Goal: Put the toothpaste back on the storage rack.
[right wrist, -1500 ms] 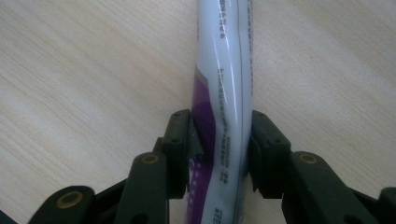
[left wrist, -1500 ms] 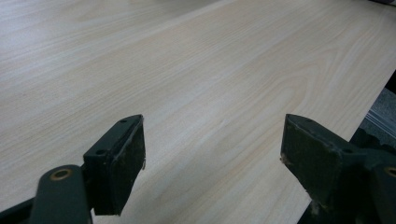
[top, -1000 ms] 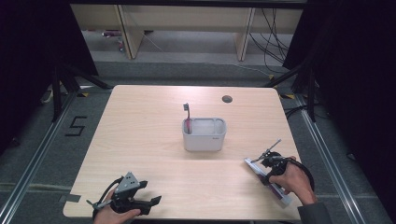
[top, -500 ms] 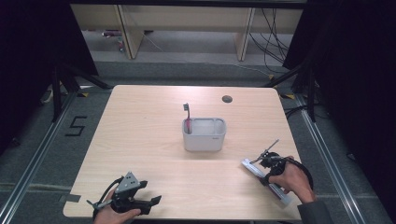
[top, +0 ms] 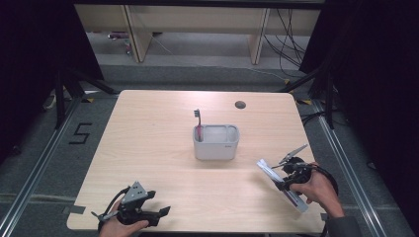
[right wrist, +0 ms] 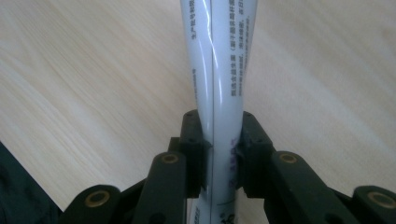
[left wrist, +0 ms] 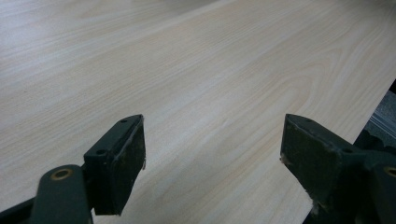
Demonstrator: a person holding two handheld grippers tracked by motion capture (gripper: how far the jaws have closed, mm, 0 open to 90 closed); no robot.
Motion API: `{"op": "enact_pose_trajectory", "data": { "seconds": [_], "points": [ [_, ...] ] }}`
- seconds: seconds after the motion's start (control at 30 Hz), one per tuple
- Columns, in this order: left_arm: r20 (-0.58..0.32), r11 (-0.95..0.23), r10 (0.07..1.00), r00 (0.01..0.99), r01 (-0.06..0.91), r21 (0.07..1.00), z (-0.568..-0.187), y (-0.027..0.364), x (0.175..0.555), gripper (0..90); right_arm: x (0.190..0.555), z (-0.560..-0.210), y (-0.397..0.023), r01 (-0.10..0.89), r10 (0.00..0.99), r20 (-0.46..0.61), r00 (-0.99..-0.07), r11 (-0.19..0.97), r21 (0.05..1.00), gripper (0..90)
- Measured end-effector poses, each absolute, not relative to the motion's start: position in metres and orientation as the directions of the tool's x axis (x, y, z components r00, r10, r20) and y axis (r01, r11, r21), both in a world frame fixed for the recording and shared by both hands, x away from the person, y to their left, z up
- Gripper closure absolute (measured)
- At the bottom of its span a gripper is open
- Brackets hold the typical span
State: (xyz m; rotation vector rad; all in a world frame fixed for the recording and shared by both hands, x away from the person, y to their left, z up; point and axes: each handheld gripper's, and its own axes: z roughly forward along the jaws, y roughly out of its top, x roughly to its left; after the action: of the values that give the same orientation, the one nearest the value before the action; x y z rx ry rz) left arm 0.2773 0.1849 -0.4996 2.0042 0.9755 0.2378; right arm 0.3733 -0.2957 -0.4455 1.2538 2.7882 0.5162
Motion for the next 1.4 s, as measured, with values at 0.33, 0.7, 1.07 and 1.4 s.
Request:
{"op": "enact_pose_trajectory", "data": {
  "seconds": [0.33, 0.7, 1.07, 1.4],
  "points": [
    [-0.177, -0.329, 0.711, 0.681, 0.543, 0.773, -0.499, 0.187, 0.278, 21.7, 0.373, -0.42, -0.293, 0.714, 0.754, 0.156, -0.638, 0.504, 0.485, 75.1],
    [-0.19, -0.305, 0.715, 0.673, 0.545, 0.781, -0.499, 0.187, 0.278, 21.7, 0.382, -0.405, -0.283, 0.656, 0.733, 0.199, -0.651, 0.412, 0.632, 75.1],
    [-0.198, -0.295, 0.716, 0.67, 0.547, 0.784, -0.499, 0.186, 0.278, 21.7, 0.392, -0.394, -0.277, 0.583, 0.701, 0.208, -0.682, 0.349, 0.734, 75.1],
    [-0.196, -0.298, 0.715, 0.671, 0.546, 0.783, -0.497, 0.186, 0.277, 21.7, 0.402, -0.382, -0.259, 0.548, 0.682, 0.232, -0.693, 0.29, 0.785, 75.1]
  ]
}}
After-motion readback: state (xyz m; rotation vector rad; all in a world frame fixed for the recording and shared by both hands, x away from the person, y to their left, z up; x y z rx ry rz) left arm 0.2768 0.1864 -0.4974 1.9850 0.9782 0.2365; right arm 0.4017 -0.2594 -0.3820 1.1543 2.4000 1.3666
